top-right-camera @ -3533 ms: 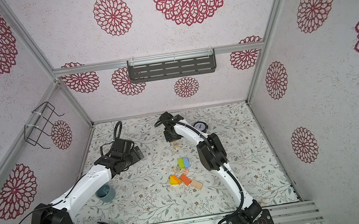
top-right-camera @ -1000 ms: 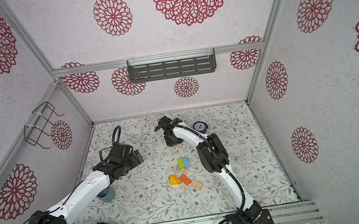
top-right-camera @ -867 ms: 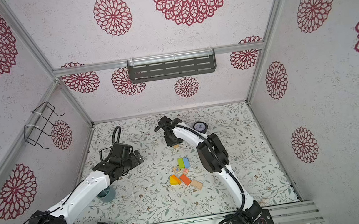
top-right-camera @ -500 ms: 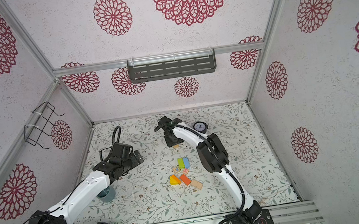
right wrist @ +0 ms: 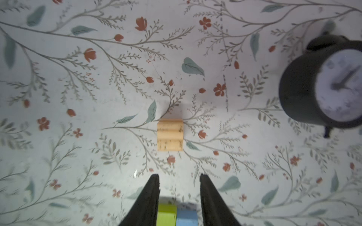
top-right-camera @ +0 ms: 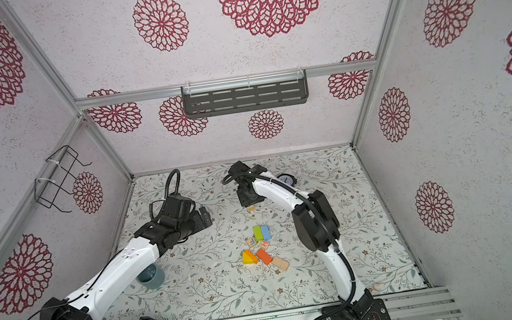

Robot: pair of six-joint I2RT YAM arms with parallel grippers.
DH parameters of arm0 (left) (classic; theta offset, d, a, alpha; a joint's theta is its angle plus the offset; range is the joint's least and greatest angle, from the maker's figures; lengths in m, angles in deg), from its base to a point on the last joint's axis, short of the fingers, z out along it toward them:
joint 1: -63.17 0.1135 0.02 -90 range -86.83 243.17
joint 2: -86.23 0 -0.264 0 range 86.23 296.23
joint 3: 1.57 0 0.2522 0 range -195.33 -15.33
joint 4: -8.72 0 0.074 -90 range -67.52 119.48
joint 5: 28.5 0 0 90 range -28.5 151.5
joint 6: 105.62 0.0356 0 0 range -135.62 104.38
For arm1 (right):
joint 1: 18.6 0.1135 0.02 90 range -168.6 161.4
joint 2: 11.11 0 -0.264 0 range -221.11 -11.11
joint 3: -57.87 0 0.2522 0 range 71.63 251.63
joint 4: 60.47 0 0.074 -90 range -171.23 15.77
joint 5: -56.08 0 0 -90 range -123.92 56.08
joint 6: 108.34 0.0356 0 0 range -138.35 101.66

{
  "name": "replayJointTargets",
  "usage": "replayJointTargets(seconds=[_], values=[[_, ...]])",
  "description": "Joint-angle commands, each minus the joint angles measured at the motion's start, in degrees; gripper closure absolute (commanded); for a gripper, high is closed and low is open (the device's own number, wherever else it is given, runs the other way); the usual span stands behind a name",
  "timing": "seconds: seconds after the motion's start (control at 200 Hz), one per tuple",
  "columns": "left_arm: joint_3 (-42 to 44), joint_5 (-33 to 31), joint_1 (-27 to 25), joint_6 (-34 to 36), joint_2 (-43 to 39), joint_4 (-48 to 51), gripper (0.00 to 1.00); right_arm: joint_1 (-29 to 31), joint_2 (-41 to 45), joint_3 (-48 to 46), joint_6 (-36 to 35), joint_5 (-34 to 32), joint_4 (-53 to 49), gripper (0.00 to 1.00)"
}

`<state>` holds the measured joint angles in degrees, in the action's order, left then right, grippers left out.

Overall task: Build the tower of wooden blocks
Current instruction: 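Move the right gripper back over the block pile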

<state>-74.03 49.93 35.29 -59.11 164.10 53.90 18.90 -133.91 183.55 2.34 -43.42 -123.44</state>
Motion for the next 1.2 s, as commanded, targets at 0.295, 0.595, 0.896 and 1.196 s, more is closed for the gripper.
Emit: replayJointTargets(seconds=[0.295, 0.595, 0.896, 1.196], values=[[-2.08, -1.90, -4.65, -1.15, 4.32, 1.01, 0.03, 0.39, 24.43, -33.27, 3.23, 3.11, 11.56, 0.66], [2.91, -2.50, -4.65, -2.48, -0.41, 0.66, 0.03, 9.53, 31.10, -43.64, -0.29, 4.24, 11.90, 0.66], [7.87, -4.25, -4.52, -3.70, -6.20, 1.01, 0.03, 16.03, 32.31, -48.20, 0.43, 3.11, 12.60, 0.62], [10.18, -4.29, -4.49, -4.42, -7.52, 0.79, 0.03, 16.55, 29.34, -50.98, 0.76, 2.58, 13.04, 0.57]])
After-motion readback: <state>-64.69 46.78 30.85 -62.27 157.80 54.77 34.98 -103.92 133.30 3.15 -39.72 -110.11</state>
